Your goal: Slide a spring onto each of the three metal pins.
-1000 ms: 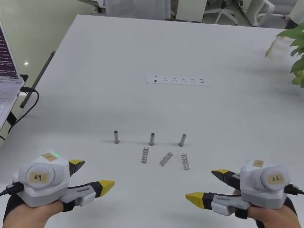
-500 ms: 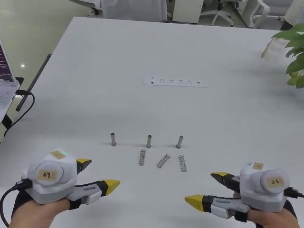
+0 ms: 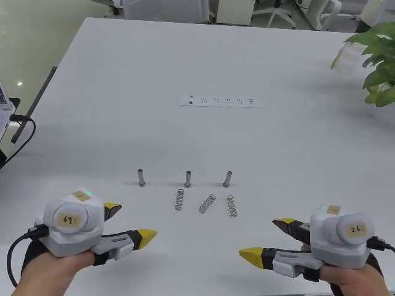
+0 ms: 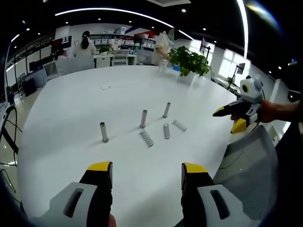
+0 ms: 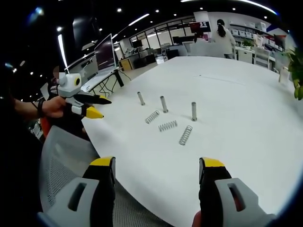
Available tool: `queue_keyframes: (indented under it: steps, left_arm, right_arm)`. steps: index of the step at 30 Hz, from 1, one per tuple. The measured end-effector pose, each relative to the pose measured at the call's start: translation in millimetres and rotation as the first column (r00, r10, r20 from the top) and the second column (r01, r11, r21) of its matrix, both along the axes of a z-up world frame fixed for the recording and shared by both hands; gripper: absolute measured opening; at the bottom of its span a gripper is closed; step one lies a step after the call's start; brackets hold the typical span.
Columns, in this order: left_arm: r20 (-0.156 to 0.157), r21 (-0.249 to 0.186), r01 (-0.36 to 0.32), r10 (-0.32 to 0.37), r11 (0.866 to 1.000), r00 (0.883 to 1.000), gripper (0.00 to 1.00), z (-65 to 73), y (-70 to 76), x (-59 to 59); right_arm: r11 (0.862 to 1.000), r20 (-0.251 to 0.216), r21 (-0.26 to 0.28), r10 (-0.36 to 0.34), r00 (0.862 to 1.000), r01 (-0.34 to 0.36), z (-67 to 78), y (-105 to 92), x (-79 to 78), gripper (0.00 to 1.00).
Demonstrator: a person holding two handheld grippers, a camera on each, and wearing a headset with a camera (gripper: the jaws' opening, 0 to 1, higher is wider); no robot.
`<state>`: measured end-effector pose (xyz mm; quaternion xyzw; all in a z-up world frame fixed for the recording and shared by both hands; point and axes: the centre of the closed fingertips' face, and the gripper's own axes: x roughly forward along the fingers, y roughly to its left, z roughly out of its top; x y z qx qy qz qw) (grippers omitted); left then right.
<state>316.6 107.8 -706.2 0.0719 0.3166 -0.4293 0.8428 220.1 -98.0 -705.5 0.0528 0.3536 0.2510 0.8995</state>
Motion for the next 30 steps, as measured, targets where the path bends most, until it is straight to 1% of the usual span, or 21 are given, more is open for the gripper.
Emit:
queue_keyframes:
  steps: [5, 13, 19, 23, 30]
  left_arm:
    - [0.000, -0.015, 0.006, -0.006, 1.000, 1.000, 0.53, 2.4, -8.8, 3.0]
    - [0.005, -0.019, 0.022, -0.022, 1.000, 1.000, 0.51, 2.6, -25.0, 10.4]
    - [0.006, -0.017, 0.032, -0.032, 0.999, 0.999, 0.50, -0.7, -36.4, 17.4]
    - [-0.005, -0.024, 0.018, -0.018, 1.000, 1.000, 0.49, -6.8, -40.8, 22.1]
    - [-0.019, -0.029, 0.018, -0.018, 0.999, 1.000, 0.48, -13.3, -50.5, 22.8]
  right_arm:
    - [1.000, -0.002, -0.001, -0.006, 1.000, 0.006, -0.1, -1.7, -3.2, 0.71]
    - [1.000, -0.006, 0.002, -0.018, 1.000, 0.018, -0.4, -3.8, -6.4, 0.70]
    - [1.000, -0.008, 0.001, -0.021, 1.000, 0.021, -0.6, -5.4, -8.6, 0.70]
    - [1.000, -0.010, 0.004, -0.025, 1.000, 0.025, -1.0, -7.1, -9.8, 0.70]
    - [0.999, -0.010, 0.006, -0.031, 0.999, 0.031, -1.3, -8.7, -11.0, 0.70]
